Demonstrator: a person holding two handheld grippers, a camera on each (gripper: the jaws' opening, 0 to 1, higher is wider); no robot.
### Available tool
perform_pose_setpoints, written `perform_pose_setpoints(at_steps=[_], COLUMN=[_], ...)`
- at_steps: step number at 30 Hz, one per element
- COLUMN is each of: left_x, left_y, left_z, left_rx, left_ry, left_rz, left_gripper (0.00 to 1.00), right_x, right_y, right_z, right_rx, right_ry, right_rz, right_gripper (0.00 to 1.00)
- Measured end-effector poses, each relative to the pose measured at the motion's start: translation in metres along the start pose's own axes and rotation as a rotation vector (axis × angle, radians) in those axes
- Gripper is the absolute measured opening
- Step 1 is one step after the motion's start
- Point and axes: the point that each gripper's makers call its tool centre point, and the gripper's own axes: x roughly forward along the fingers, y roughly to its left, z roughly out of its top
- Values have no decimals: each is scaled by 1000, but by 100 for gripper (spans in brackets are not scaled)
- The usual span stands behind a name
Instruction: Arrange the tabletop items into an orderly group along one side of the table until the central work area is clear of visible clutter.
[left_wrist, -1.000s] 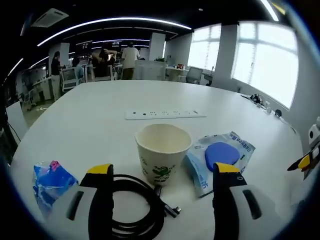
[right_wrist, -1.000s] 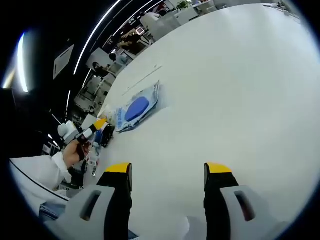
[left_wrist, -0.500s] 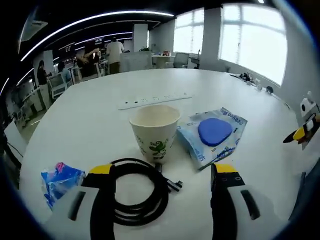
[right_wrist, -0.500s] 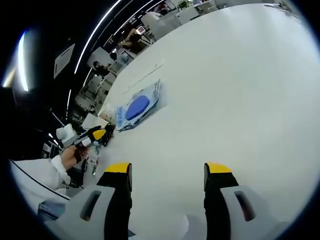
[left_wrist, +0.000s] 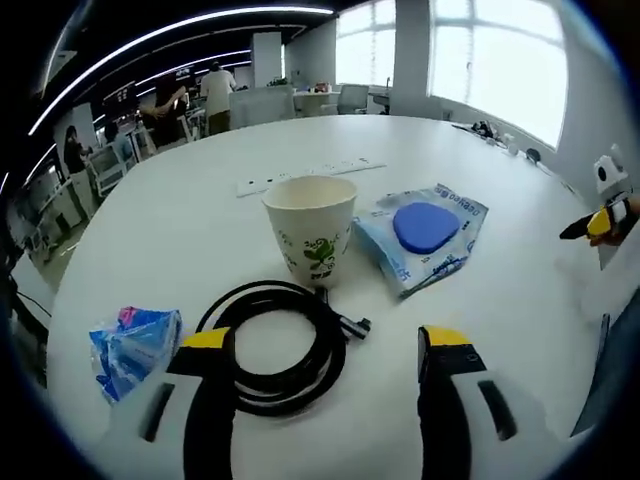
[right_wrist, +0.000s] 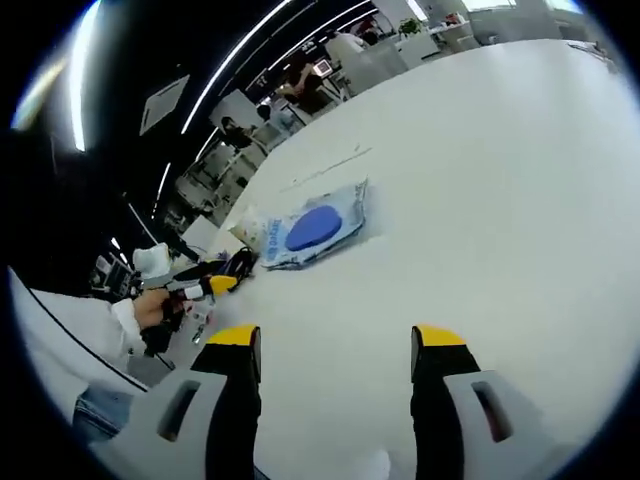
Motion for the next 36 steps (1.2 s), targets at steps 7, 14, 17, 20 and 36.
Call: perform_pose_setpoints(at_steps=[7, 14, 17, 20, 36], left_x=[-7, -13, -14, -15, -3], left_y=[5, 3, 3, 3, 10], left_z=[-6, -4, -1, 1, -3], left_rx=[-8, 10, 16, 17, 13], left_ry=[4, 4, -3, -9, -3], left_rz=[5, -5, -7, -11, -28], left_gripper=[75, 74, 74, 74, 73], right_x=[11, 18, 19, 18, 29], right_y=[23, 44, 47, 53, 96], right_z=[14, 51, 62, 74, 164], right_rx=[-124, -228, -266, -292, -568], right_ry=[23, -2, -2, 1, 18], right_rz=[56, 95, 104, 130, 209], right_gripper=[60, 61, 61, 61, 63])
